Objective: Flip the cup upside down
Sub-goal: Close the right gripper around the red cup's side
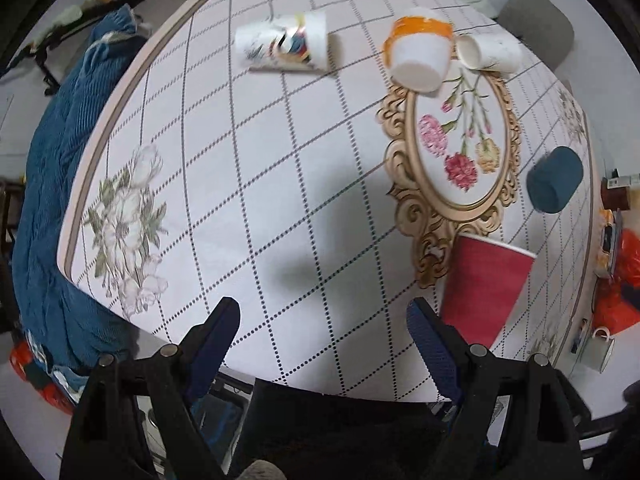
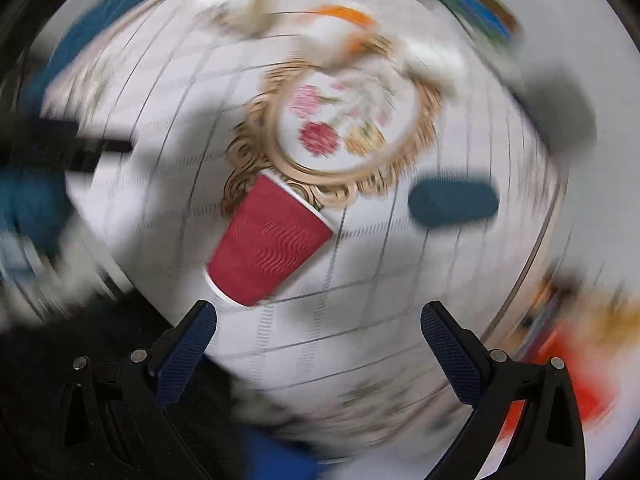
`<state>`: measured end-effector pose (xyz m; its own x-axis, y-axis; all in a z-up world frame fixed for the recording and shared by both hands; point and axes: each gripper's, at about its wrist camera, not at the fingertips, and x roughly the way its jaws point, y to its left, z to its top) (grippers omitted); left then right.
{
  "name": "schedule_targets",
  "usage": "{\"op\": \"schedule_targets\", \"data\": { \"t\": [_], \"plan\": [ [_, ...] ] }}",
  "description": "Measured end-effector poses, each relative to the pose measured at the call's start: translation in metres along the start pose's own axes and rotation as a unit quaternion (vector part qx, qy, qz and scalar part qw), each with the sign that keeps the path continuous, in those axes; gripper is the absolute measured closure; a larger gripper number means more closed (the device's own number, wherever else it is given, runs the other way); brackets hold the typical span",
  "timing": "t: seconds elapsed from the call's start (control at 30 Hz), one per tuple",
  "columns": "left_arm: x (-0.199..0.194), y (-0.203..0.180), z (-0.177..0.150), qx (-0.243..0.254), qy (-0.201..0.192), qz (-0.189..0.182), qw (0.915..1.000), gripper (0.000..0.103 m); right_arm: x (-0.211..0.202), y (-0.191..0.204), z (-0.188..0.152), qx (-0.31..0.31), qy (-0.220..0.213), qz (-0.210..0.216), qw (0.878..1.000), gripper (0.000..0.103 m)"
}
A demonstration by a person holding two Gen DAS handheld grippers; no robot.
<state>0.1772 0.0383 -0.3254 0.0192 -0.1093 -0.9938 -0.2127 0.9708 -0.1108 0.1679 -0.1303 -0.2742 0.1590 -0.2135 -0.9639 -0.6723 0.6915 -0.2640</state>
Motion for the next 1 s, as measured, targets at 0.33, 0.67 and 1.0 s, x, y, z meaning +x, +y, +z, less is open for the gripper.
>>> {"op": "schedule_targets", "data": {
  "t": [0.33,0.67,1.0],
  "plan": [
    [0.028,0.011,-0.017,-0.024,0.016,0.0,0.9996,0.018,0.049,0.09,-0.047,-0.58,-0.042,-0.246,0.775,0.0],
    [0.049,0.019,-0.025,-0.041,0.021,0.004,0.9989,0.018,0.104,0.087,-0.092,-0.829,-0.051,-0.297,0.471,0.0],
    [0.072,0.023,-0.035,-0.055,0.028,0.009,0.9981,0.018,0.128,0.092,-0.081,-0.88,-0.062,-0.292,0.371,0.001]
  ]
}}
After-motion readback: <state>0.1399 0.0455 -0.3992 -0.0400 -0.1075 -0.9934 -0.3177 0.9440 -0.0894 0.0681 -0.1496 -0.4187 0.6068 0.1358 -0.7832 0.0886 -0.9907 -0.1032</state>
